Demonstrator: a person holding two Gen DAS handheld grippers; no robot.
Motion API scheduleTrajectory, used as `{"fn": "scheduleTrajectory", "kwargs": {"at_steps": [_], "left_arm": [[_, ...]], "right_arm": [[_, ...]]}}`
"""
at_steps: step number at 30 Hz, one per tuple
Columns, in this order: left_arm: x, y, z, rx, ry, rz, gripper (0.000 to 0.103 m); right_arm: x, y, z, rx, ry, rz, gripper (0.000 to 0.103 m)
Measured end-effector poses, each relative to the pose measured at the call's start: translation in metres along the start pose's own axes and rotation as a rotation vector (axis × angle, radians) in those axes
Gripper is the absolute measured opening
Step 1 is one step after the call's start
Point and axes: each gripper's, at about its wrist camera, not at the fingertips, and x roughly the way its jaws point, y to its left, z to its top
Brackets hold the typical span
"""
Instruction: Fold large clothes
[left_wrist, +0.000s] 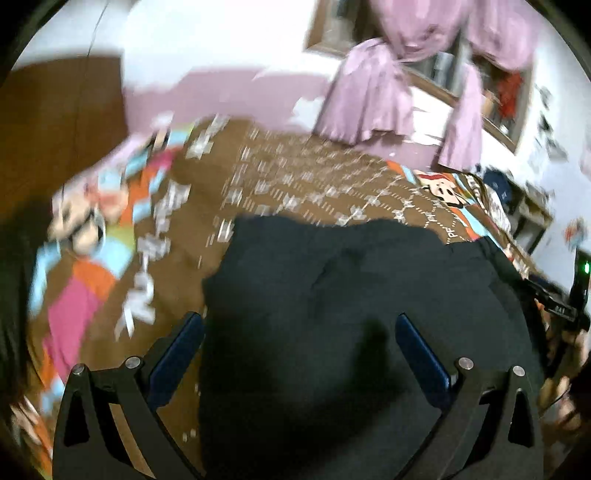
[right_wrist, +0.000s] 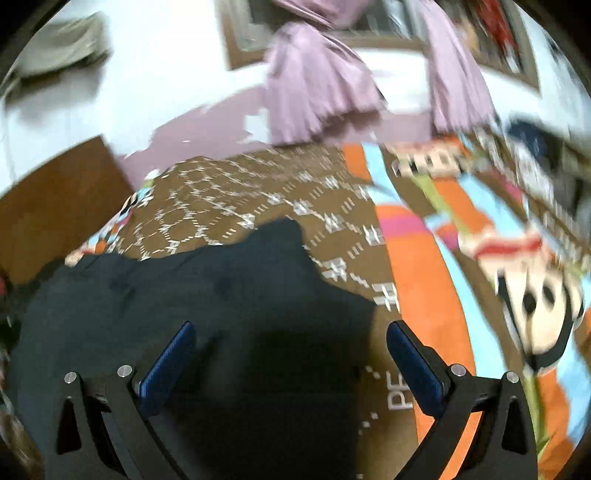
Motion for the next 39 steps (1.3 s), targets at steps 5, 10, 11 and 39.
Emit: {"fn": "scheduleTrajectory", "kwargs": {"at_steps": [5, 10, 11, 39], "left_arm": [[0.029, 0.05, -0.008, -0.274, 0.159, -0.116, 0.102], [0.047, 0.07, -0.012, -0.354, 0.242, -0.209, 0.102], [0.051, 0.073, -0.014, -0.373, 0.261, -0.235, 0.102], [0.058, 0.088, -0.021, -0.423, 0.328, -0.333, 0.1]], "right_arm": [[0.028, -0.031, -0.011, 0.152, 0.152, 0.103, 0.103], [0.044, -0.045, -0.025, 0.228, 0.244, 0.227, 0.103], [0.043, -0.048, -0.028, 0.242, 0.239, 0.241, 0.103], [0.03, -0.033, -0.037, 0.253, 0.292, 0.316, 0.088]]}}
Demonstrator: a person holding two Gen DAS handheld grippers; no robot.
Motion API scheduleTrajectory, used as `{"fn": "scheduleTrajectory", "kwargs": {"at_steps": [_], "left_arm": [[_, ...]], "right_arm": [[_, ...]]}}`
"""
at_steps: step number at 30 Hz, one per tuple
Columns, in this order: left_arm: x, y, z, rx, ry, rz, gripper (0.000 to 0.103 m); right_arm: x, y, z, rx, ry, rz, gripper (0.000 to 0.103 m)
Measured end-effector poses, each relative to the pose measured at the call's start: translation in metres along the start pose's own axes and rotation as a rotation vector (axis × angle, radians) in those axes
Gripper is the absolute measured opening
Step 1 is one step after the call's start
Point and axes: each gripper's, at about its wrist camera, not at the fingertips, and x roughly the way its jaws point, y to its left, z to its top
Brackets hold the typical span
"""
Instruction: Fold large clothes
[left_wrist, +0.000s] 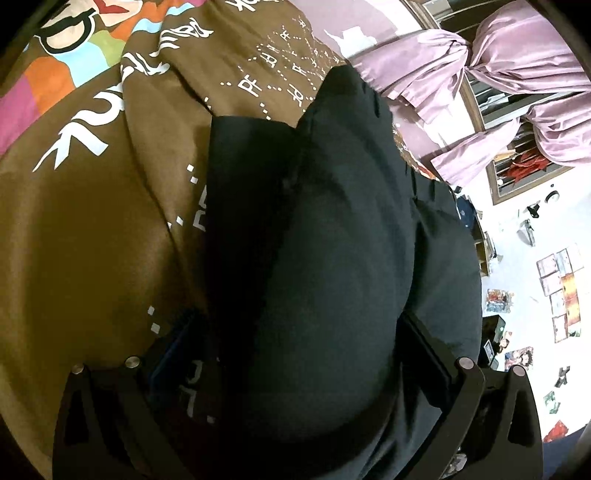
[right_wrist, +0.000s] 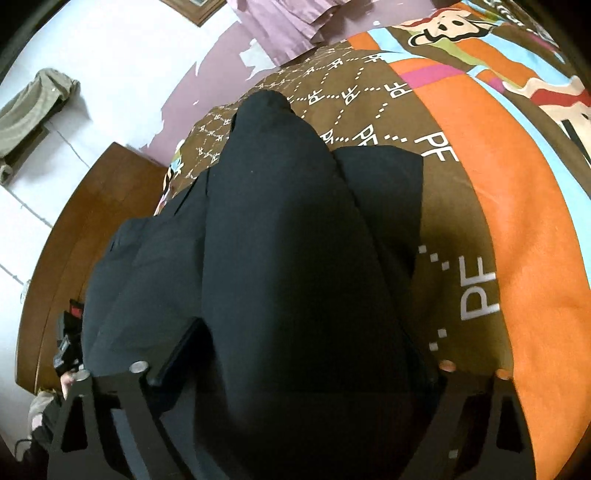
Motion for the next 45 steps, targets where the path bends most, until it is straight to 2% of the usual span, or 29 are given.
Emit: {"fn": "scheduleTrajectory", "kwargs": {"at_steps": [2, 4, 6, 8, 11, 13, 16, 18, 21, 26, 30, 32, 35, 37, 41, 44, 45], "left_arm": [[-0.002, -0.005, -0.002, 0.007, -0.01, -0.002, 0.092], [-0.005, -0.011, -0.005, 0.018, -0.027, 0.006, 0.078], [-0.008, -0.015, -0.01, 0.02, -0.043, 0.01, 0.069], [-0.01, -0.018, -0.015, 0.02, -0.058, 0.021, 0.061], [-0.016, -0.029, -0.025, 0.055, -0.096, 0.033, 0.044], [-0.025, -0.035, -0.034, 0.088, -0.14, 0.025, 0.033], [-0.034, -0.047, -0.046, 0.115, -0.196, 0.005, 0.024], [-0.042, -0.054, -0.052, 0.136, -0.221, 0.001, 0.022], [-0.053, -0.067, -0.059, 0.164, -0.252, 0.038, 0.02], [-0.093, -0.081, -0.056, 0.165, -0.36, 0.057, 0.019], [-0.125, -0.079, -0.054, 0.187, -0.447, 0.094, 0.019], [-0.131, -0.07, -0.054, 0.176, -0.469, 0.107, 0.019], [-0.121, -0.051, -0.052, 0.153, -0.457, 0.151, 0.02], [-0.106, -0.028, -0.048, 0.11, -0.419, 0.179, 0.02], [-0.096, -0.003, -0.051, 0.078, -0.399, 0.155, 0.023], [-0.096, 0.001, -0.051, 0.097, -0.389, 0.179, 0.03], [-0.094, 0.001, -0.051, 0.099, -0.385, 0.198, 0.036]], "right_arm": [[-0.002, 0.001, -0.004, 0.019, -0.014, 0.006, 0.074], [-0.005, 0.003, -0.008, 0.033, -0.03, 0.013, 0.065], [-0.008, 0.007, -0.009, 0.034, -0.042, 0.013, 0.057], [-0.011, 0.012, -0.01, 0.026, -0.06, 0.009, 0.045], [-0.018, 0.025, -0.013, -0.007, -0.099, -0.009, 0.031], [-0.023, 0.038, -0.012, -0.045, -0.124, -0.022, 0.025], [-0.037, 0.059, -0.008, -0.102, -0.164, 0.023, 0.021], [-0.044, 0.076, -0.005, -0.134, -0.186, 0.063, 0.019], [-0.041, 0.101, 0.002, -0.155, -0.195, 0.125, 0.018], [-0.033, 0.139, 0.006, -0.219, -0.191, 0.194, 0.018], [-0.006, 0.161, 0.014, -0.265, -0.159, 0.162, 0.018], [0.014, 0.16, 0.015, -0.239, -0.125, 0.14, 0.018], [0.036, 0.145, 0.011, -0.198, -0.096, 0.069, 0.018], [0.045, 0.126, 0.012, -0.138, -0.067, 0.076, 0.022], [0.051, 0.112, 0.009, -0.111, -0.051, 0.055, 0.033], [0.052, 0.117, 0.007, -0.141, -0.049, 0.013, 0.041], [0.052, 0.118, 0.006, -0.148, -0.048, 0.005, 0.043]]}}
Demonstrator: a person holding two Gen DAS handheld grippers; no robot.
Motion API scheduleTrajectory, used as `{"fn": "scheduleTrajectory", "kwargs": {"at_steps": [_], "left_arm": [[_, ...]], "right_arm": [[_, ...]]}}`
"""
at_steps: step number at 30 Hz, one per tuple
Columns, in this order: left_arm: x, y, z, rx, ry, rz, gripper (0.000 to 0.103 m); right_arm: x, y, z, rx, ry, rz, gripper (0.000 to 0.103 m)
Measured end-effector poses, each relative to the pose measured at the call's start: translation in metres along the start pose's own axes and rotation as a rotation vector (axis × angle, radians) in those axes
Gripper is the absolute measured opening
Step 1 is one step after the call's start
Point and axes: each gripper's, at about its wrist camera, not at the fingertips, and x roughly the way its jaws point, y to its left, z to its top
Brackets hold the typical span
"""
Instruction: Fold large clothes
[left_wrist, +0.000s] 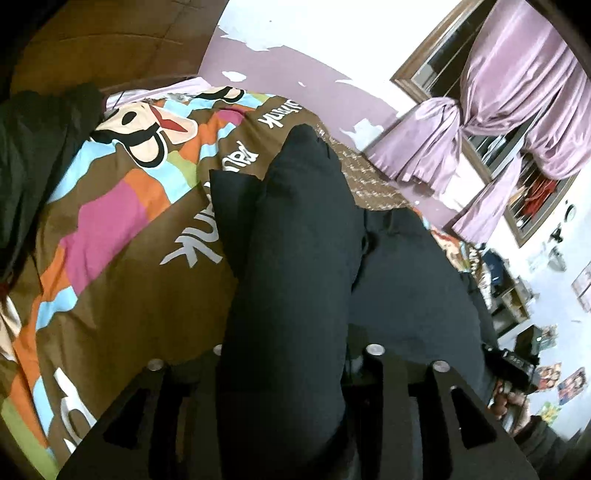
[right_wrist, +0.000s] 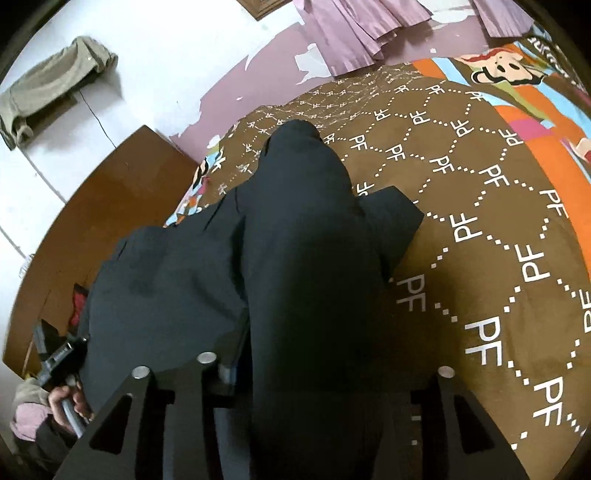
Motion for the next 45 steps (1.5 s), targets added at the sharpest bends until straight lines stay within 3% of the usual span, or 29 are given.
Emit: {"fn": "scheduleTrajectory", "kwargs": {"at_steps": [2, 4, 8, 10, 11, 12, 18, 28, 45], "left_arm": [[0.003, 0.0, 0.0, -0.004, 0.011, 0.046, 0.042], [0.005, 0.002, -0.001, -0.018, 0.028, 0.075, 0.054], [0.002, 0.002, 0.0, -0.03, 0.036, 0.155, 0.072], [-0.001, -0.004, -0.002, -0.015, 0.017, 0.24, 0.087], [-0.003, -0.009, -0.003, 0.005, -0.002, 0.281, 0.088], [-0.006, -0.015, -0.005, 0.03, -0.028, 0.31, 0.09], [-0.017, -0.061, -0.02, 0.197, -0.119, 0.384, 0.099], [-0.04, -0.132, -0.043, 0.391, -0.156, 0.337, 0.099], [-0.147, -0.189, -0.068, 0.478, -0.207, 0.213, 0.101]], "right_arm": [[-0.001, 0.001, -0.001, -0.014, -0.002, -0.024, 0.061], [-0.003, 0.006, -0.004, -0.031, -0.01, -0.061, 0.071], [-0.008, 0.019, -0.01, -0.083, -0.012, -0.165, 0.081], [-0.011, 0.024, -0.012, -0.093, -0.015, -0.214, 0.083], [-0.013, 0.027, -0.013, -0.103, -0.026, -0.259, 0.094], [-0.016, 0.031, -0.014, -0.117, -0.042, -0.29, 0.098], [-0.04, 0.067, -0.017, -0.221, -0.08, -0.34, 0.1], [-0.091, 0.138, -0.043, -0.294, -0.125, -0.283, 0.101], [-0.184, 0.223, -0.094, -0.372, -0.267, -0.201, 0.103]]}}
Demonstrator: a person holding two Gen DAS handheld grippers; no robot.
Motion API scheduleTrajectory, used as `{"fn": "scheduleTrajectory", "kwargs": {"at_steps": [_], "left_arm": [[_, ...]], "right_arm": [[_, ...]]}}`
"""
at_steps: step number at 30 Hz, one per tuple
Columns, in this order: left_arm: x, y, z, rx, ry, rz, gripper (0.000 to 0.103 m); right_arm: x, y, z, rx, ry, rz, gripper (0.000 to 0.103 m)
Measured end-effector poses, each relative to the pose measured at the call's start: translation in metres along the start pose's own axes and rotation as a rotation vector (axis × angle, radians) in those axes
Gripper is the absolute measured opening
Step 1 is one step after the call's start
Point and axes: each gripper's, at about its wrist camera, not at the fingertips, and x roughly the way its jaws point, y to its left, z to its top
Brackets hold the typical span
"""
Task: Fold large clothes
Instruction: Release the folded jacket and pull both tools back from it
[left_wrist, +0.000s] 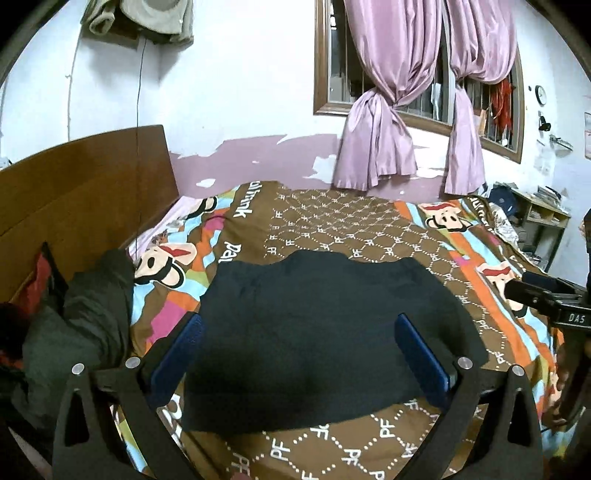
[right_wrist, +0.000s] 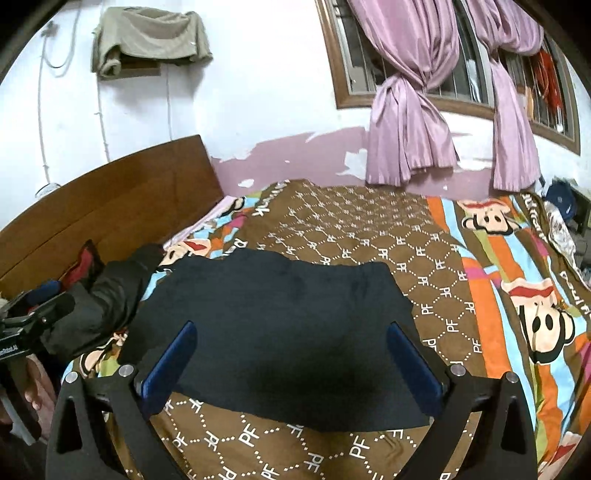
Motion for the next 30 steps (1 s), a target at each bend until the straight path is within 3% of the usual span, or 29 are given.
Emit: {"fn": "scheduleTrajectory", "kwargs": {"at_steps": [12, 20, 25, 30], "left_arm": [[-0.054, 0.002, -0.041, -0.079, -0.066, 0.033, 0.101], [-0.08, -0.013, -0.083, -0.022, -0.138, 0.044, 0.101], [-0.088, -0.015, -0.111, -0.038, -0.142, 0.039, 0.101], [-0.094, -0.017, -0.13, -0.01, -0.154, 0.066, 0.101]], "right_arm": [[-0.046, 0.019, -0.051, -0.043, -0.1, 0.013, 0.103], [-0.068, 0.034, -0.088, -0.07, -0.154, 0.011, 0.103], [-0.083, 0.048, -0.114, -0.128, -0.193, -0.012, 0.103], [-0.091, 0.053, -0.135, -0.098, -0.206, -0.003, 0.103]]}}
